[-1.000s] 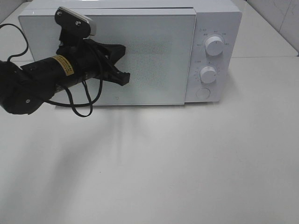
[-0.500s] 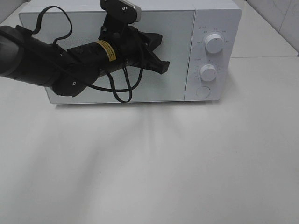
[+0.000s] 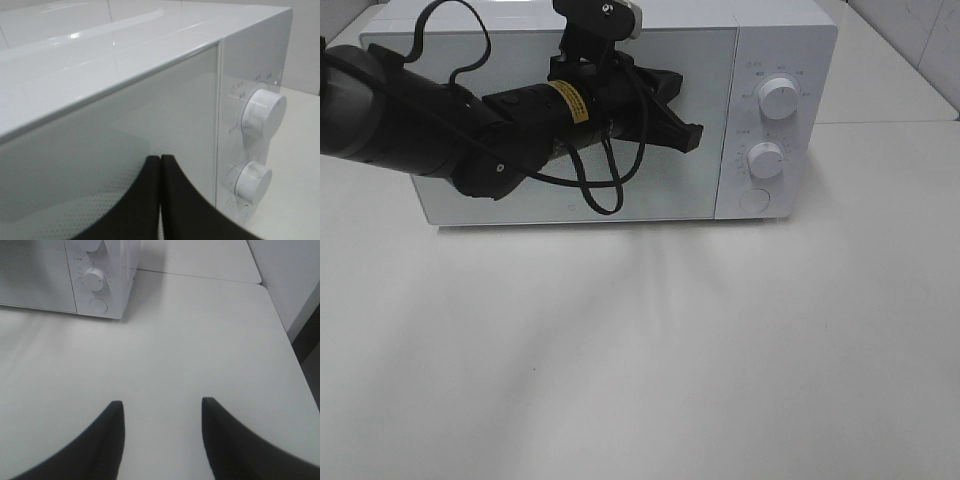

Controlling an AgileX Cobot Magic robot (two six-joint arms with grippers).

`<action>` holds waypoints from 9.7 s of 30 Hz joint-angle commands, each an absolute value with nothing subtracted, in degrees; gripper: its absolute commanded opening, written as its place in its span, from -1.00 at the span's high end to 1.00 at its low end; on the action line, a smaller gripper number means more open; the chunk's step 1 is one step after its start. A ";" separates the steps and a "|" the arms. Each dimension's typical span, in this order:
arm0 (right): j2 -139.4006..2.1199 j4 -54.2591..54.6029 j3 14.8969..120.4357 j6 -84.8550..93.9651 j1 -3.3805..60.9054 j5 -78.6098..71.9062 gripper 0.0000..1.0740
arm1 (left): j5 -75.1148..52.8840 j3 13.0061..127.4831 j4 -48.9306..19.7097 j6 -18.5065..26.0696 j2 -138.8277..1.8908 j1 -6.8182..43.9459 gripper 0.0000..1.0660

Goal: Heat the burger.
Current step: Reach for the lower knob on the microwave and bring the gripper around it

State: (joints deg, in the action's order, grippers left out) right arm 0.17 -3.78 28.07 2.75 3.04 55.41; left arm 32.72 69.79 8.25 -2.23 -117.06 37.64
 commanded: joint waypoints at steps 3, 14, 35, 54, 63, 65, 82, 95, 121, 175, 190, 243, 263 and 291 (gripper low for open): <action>1.78 -3.61 28.07 3.04 2.86 55.06 0.06 | 26.36 71.28 3.04 -2.23 -113.96 37.59 1.00; 1.78 -3.61 28.07 3.04 2.86 55.06 0.06 | 3.21 70.87 3.04 -2.46 -105.02 42.46 1.00; 1.78 -3.61 28.07 3.04 2.86 55.06 0.06 | -45.89 70.87 -1.20 -2.69 -87.03 48.07 0.37; 1.78 -3.61 28.07 3.04 2.86 55.06 0.06 | -66.63 70.87 2.12 -7.45 -78.67 40.45 -0.91; 1.78 -3.61 28.07 3.04 2.86 55.06 0.06 | -72.36 70.87 5.04 -3.21 -69.56 26.70 -0.91; 1.78 -3.61 28.07 3.04 2.86 55.06 0.06 | -72.99 70.87 4.93 -2.18 -68.75 24.35 -0.91; 1.78 -3.61 28.07 3.04 2.86 55.06 0.06 | -69.96 51.57 -1.20 8.25 -51.28 5.61 -0.91; 1.78 -3.61 28.07 3.04 2.86 55.06 0.06 | -69.90 35.75 -7.16 8.19 -30.25 5.61 -0.91; 1.78 -3.61 28.07 3.04 2.86 55.06 0.06 | -59.24 28.59 -0.74 5.44 -1.83 5.61 -0.91; 1.78 -3.55 28.07 3.04 2.86 55.06 0.06 | -59.24 28.59 -0.69 4.35 1.72 1.38 -0.91; 1.78 -3.55 28.07 3.04 2.86 55.06 0.05 | -59.24 28.59 -0.69 4.35 1.72 1.38 -0.91; -70.02 -6.13 12.20 -0.92 2.98 -66.23 -0.42 | -59.24 28.59 -0.69 4.35 1.55 1.38 -0.89; -91.21 20.45 15.87 4.81 28.13 -78.55 -0.42 | -59.24 28.59 -0.69 4.35 1.55 1.38 -0.89; -114.36 29.91 35.07 5.39 31.97 -82.05 -0.42 | -59.24 28.59 -0.69 4.35 1.55 1.38 -0.89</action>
